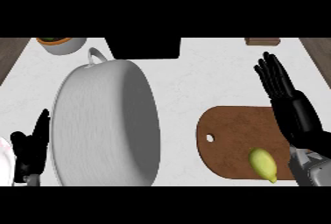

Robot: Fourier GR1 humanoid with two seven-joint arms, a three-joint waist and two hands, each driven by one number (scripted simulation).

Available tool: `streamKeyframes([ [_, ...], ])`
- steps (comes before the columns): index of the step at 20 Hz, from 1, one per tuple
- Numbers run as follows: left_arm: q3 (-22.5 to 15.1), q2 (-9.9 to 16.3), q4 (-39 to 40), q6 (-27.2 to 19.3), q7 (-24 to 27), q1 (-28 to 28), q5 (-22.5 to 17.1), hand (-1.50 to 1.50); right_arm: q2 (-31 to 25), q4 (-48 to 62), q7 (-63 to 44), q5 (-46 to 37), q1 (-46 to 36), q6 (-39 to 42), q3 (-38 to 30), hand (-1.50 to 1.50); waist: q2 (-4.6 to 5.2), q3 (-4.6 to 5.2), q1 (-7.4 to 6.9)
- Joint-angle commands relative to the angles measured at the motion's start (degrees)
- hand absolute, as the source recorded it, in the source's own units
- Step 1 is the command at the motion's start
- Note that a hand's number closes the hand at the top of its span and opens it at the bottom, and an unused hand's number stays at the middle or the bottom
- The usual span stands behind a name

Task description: Pick the lemon from the cutting board and place it in the pot

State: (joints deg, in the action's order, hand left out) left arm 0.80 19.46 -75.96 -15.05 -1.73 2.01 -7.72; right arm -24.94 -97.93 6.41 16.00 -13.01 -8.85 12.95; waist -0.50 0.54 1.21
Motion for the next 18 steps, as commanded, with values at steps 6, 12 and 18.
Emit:
streamKeyframes([
  [6, 0.8, 7.5, -6.2, 2.8, 1.7, 0.9, 3.4, 0.0, -0.7, 6.8, 15.5, 10.6, 26.5, 5.6, -14.1, 1.5, 0.08, -1.05, 2.42],
  [12, 0.2, 6.6, -6.7, 3.8, -1.3, 1.2, 1.9, 0.0, 4.5, 7.1, 43.6, -5.2, 32.4, -11.5, -22.4, -1.5, -0.41, -1.04, 4.03],
  [18, -2.4, 6.0, -14.2, 3.5, -3.3, 4.7, 4.4, 0.0, 5.9, 12.5, 61.7, -3.0, 44.5, -1.2, -26.5, -1.5, 0.19, -0.64, -0.44],
])
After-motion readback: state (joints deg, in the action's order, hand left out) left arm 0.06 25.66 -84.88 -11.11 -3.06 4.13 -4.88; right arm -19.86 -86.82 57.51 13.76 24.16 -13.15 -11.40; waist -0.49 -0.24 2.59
